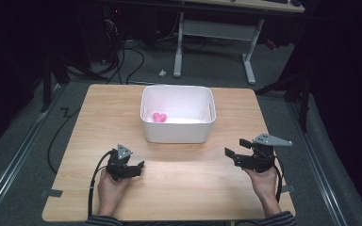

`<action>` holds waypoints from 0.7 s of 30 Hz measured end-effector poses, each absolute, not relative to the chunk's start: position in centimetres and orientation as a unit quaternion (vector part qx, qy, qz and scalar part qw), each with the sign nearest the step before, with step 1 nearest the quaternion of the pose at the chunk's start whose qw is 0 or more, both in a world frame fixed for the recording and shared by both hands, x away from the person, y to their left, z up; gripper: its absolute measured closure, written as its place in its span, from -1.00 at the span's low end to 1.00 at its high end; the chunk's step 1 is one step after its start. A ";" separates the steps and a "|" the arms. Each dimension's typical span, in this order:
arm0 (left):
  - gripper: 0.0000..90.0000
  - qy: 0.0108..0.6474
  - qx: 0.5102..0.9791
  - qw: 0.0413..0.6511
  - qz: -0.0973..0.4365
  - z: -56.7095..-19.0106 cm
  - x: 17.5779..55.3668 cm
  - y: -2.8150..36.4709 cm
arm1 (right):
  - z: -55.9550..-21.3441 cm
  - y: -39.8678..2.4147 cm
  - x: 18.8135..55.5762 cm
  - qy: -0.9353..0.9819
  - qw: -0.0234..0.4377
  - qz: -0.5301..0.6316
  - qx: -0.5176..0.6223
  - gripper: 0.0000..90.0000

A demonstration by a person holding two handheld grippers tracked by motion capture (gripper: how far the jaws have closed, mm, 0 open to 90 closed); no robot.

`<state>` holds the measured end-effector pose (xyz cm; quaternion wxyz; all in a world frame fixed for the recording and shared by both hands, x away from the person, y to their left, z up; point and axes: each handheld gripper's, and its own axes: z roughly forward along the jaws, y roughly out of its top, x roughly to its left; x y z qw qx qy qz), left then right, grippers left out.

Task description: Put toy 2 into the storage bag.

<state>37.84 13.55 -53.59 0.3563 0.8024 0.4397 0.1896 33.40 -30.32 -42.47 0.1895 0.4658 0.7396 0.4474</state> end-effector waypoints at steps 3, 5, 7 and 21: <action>-0.47 0.440 0.802 0.356 0.190 -53.6 37.8 13.6 | -43.3 -30.2 33.3 0.739 0.187 0.446 0.468 -0.46; -0.47 0.440 0.802 0.356 0.190 -53.6 37.8 13.6 | -43.9 -30.1 33.3 0.738 0.183 0.448 0.471 -0.46; -0.47 0.440 0.802 0.356 0.190 -53.6 37.8 13.6 | -44.7 -30.0 33.3 0.737 0.183 0.446 0.473 -0.45; -0.47 0.440 0.802 0.356 0.190 -53.6 37.8 13.5 | -48.8 -29.2 33.6 0.738 0.165 0.433 0.491 -0.44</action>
